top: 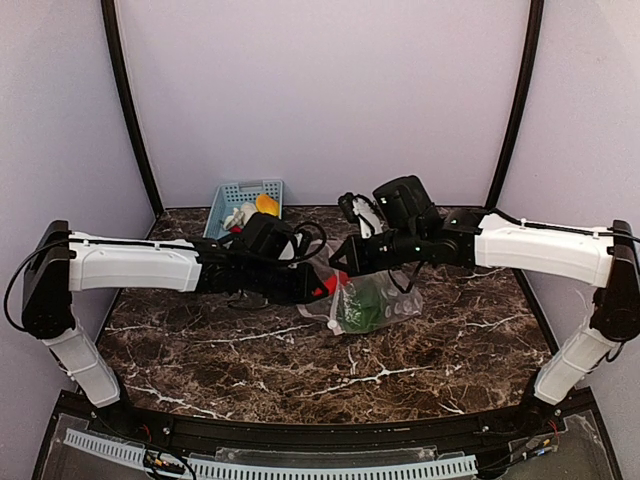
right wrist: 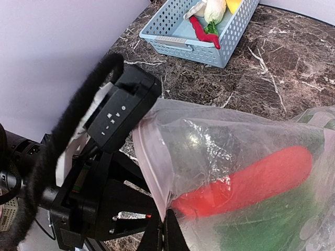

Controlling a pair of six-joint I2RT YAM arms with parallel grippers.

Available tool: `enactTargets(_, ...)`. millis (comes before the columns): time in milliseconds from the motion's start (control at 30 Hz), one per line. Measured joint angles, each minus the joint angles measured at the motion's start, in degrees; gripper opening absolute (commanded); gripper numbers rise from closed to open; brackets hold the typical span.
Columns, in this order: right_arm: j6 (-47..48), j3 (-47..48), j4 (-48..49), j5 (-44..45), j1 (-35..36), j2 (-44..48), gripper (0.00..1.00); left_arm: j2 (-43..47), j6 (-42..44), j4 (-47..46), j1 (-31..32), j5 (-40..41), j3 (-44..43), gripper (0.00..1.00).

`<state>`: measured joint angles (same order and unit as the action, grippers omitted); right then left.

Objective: Place the food in the zip-top bag and seal the zipper
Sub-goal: Place the fake vegetable in the zipper food storage bag.

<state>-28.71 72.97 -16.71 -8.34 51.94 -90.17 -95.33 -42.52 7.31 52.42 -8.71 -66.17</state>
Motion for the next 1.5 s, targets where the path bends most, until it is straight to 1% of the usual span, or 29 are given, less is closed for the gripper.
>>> enactTargets(133, -0.81, 0.31, 0.35, 0.24, 0.17, -0.26, 0.00, -0.13, -1.31, -5.62, 0.04, 1.53, 0.83, 0.06)
enactTargets(233, -1.03, 0.31, 0.39, 0.63, 0.22, -0.26, 0.00, -0.72, -1.73, -7.72, 0.20, 1.97, 1.14, 0.11)
enactTargets(467, -1.27, 0.31, 0.37, 0.98, 0.20, -0.26, 0.00, -2.67, -1.86, -9.05, 0.24, 1.68, 1.14, 0.22)
enactTargets(600, -1.42, 0.31, 0.37, 1.33, 0.20, -0.26, 0.00, -2.71, -1.75, -9.42, 0.24, 1.42, 1.14, 0.30)
enactTargets(767, -1.42, 0.31, 0.35, 1.88, 0.20, -0.26, 0.00, -2.71, -1.53, -9.42, 0.24, 0.98, 1.14, 0.32)
enactTargets(933, -1.42, 0.24, 0.35, 2.21, 0.22, -0.15, 0.00, -2.62, -1.16, -9.40, 0.24, 0.87, 1.16, 0.37)
enactTargets(1033, -1.40, 0.15, 0.33, 2.43, 0.22, 0.07, 0.00, -1.88, -0.15, -9.42, 0.24, 0.83, 1.57, 0.38)
enactTargets(1133, -1.40, 0.07, 0.26, 2.86, 0.22, 0.55, 0.00, 1.03, 2.01, -11.08, 0.37, 0.94, 4.17, 0.45)
enactTargets(1267, -1.36, -0.11, 0.17, 3.69, 0.24, 1.18, 0.00, 10.25, 5.95, -12.92, 0.98, 2.32, 9.33, 0.56)
enactTargets(1300, -1.31, -0.13, 0.09, 3.76, 0.24, 1.36, 0.00, 12.96, 7.13, -12.76, 1.11, 2.91, 9.75, 0.61)
enactTargets(1333, -1.16, -0.13, -0.04, 3.98, 0.24, 1.53, 0.00, 15.26, 8.02, -12.46, 1.14, 3.56, 9.79, 0.64)
enactTargets(1367, -0.98, -0.13, -0.07, 4.11, 0.24, 1.66, 0.00, 17.44, 9.20, -11.96, 1.16, 4.15, 9.75, 0.69)
enactTargets(1433, -0.63, -0.13, -0.07, 4.35, 0.24, 1.79, 0.00, 21.24, 11.41, -9.40, 1.20, 5.77, 9.16, 0.73)
enactTargets(1500, -0.33, -0.13, -0.17, 4.57, 0.24, 1.79, 0.00, 23.39, 13.25, -5.64, 0.79, 6.97, 7.87, 0.76)
